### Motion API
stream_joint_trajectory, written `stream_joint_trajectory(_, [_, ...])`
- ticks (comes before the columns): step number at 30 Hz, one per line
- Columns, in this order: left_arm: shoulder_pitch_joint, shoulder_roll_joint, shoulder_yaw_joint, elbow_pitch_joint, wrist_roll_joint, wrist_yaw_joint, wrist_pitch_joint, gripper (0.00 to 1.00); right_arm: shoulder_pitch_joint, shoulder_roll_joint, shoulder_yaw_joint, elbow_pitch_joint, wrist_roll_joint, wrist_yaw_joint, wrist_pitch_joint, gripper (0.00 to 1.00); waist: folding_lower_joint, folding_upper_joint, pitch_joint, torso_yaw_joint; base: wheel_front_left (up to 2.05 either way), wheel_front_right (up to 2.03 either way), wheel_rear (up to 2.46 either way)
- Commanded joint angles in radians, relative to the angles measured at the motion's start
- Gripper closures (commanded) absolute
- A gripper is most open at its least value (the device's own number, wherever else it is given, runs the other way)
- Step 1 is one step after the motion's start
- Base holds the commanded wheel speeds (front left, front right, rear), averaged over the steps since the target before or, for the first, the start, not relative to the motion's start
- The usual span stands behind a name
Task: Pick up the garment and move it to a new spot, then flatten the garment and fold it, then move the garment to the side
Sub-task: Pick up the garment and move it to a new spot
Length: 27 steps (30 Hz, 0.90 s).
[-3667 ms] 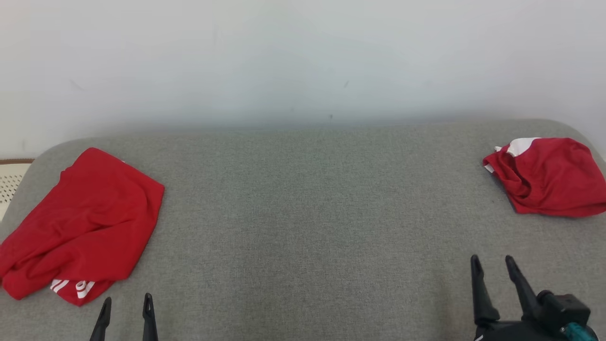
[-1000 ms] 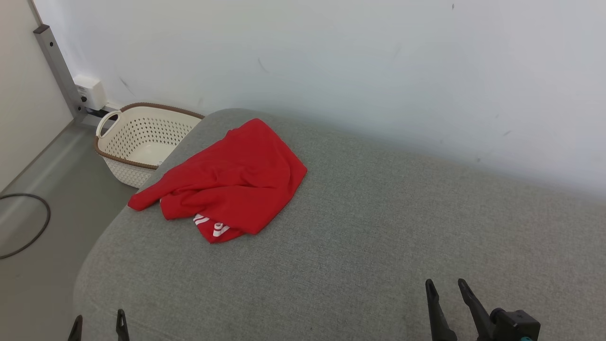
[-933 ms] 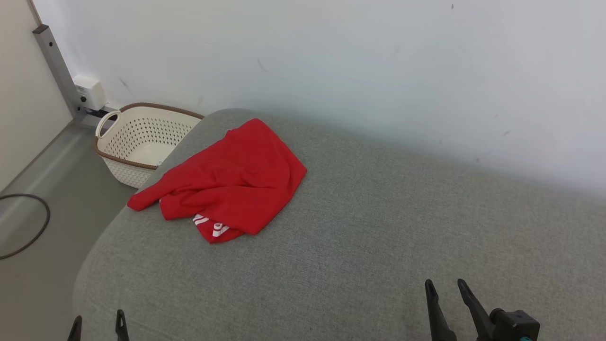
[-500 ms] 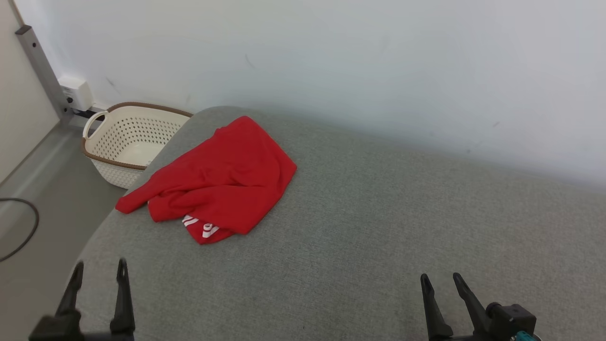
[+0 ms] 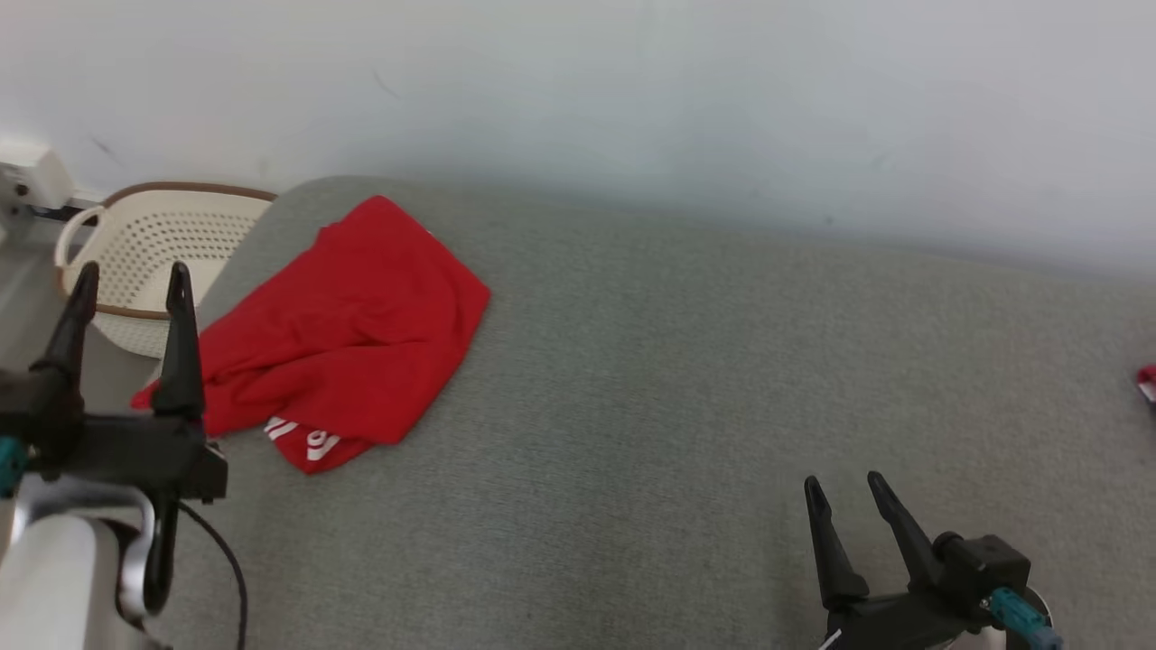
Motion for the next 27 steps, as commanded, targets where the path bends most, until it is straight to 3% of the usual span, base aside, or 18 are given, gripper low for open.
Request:
stream_joint_trajectory(1, [-0.033, 0.014, -0.003, 0.021, 0.003, -0.008, 0.012, 0.00, -0.018, -0.010, 0.003, -0.005, 0.007, 0.000, 0.003, 0.00, -0.0001, -0.0002, 0.058, -0.062, 0.00, 0.00, 0.00])
stream_joint_trajectory(15, [-0.298, 0.070, 0.022, 0.259, -0.044, -0.045, 0.048, 0.00, -0.120, -0.042, 0.030, -0.017, 0.018, 0.000, -0.007, 0.00, -0.0001, -0.0002, 0.222, -0.204, 0.00, 0.00, 0.00])
stream_joint_trajectory(27, [-0.432, 0.137, 0.027, 0.582, -0.067, -0.084, 0.091, 0.00, -0.170, -0.043, 0.049, -0.009, 0.024, 0.000, -0.021, 0.00, -0.0001, -0.0002, 0.279, -0.278, 0.00, 0.00, 0.00])
